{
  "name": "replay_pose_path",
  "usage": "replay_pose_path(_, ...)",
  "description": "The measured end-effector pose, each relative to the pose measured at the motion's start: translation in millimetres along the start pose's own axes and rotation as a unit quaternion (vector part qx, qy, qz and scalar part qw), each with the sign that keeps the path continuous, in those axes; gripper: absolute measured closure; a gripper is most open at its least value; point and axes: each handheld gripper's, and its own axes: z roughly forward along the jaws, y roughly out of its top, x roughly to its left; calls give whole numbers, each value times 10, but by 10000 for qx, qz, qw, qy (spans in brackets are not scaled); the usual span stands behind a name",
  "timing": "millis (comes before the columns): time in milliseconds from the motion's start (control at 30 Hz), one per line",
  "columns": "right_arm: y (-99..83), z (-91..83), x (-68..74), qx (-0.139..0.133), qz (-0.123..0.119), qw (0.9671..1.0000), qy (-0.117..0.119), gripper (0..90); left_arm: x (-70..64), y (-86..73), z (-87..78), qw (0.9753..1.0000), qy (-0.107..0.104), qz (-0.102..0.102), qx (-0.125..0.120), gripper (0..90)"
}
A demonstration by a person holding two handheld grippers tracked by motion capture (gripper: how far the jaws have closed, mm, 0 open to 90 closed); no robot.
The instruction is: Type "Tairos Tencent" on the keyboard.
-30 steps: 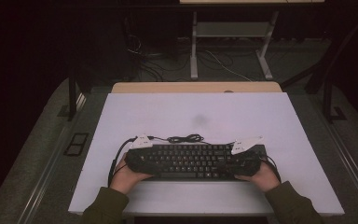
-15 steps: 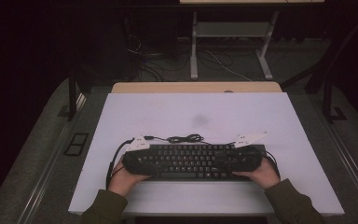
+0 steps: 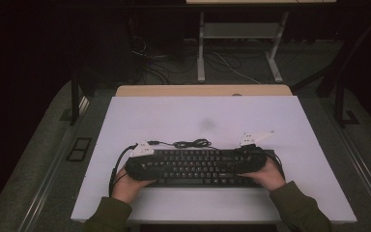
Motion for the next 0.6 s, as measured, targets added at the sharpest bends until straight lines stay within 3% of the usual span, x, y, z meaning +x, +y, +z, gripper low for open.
replay_pose_path(267, 79, 58, 3, -125, -5, 9999, -53, 291, 4, 3, -14, 10000, 48, -10, 57, 688)
replay_pose_path(600, 169, 150, -8, -279, -30, 9996, -91, 269, 18, 10, -9, 9998, 138, -17, 149, 854)
